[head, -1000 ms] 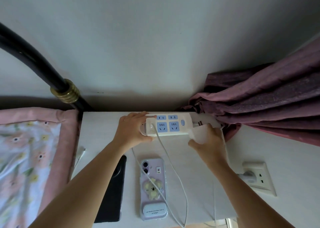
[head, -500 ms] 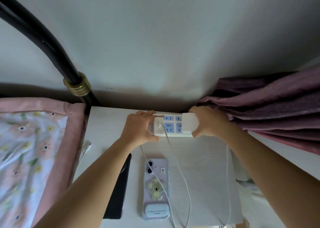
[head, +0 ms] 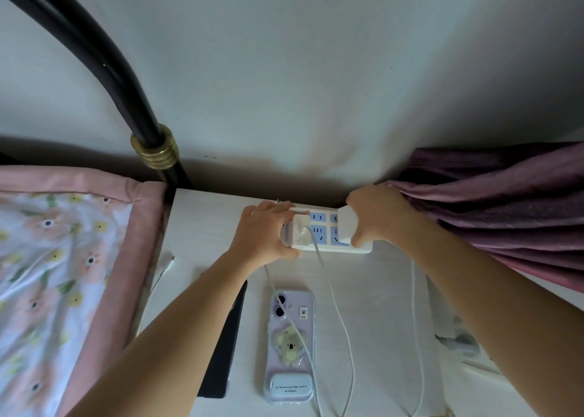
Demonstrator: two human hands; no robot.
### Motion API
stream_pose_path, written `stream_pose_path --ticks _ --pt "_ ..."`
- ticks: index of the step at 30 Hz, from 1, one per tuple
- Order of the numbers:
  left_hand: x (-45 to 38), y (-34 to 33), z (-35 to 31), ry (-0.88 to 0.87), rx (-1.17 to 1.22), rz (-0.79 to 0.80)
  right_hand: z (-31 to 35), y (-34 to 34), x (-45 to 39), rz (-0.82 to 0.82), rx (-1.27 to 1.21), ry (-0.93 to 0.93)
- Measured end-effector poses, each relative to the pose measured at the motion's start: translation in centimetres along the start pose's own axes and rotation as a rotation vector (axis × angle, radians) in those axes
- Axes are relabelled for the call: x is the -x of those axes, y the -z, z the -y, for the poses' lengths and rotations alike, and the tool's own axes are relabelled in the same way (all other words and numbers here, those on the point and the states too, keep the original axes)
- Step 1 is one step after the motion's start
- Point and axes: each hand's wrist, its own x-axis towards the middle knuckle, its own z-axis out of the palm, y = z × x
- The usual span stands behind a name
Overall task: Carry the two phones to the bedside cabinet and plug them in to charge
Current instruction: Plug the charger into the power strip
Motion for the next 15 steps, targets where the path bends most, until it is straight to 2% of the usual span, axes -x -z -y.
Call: stream_pose_path --ticks 5,11,15 --pt "0.0 0.1 -0.2 -0.001 0.019 -0.003 1.5 0.9 -0.3 0.011 0.124 0.072" --pt "0.1 0.2 -0.4 0.003 0.021 -0.007 1.3 0.7 -0.7 0.014 0.061 0.010" --pt "0.1 0.4 -0.6 -0.001 0.027 -0.015 2.0 0.7 -0.7 -0.029 0.106 0.045"
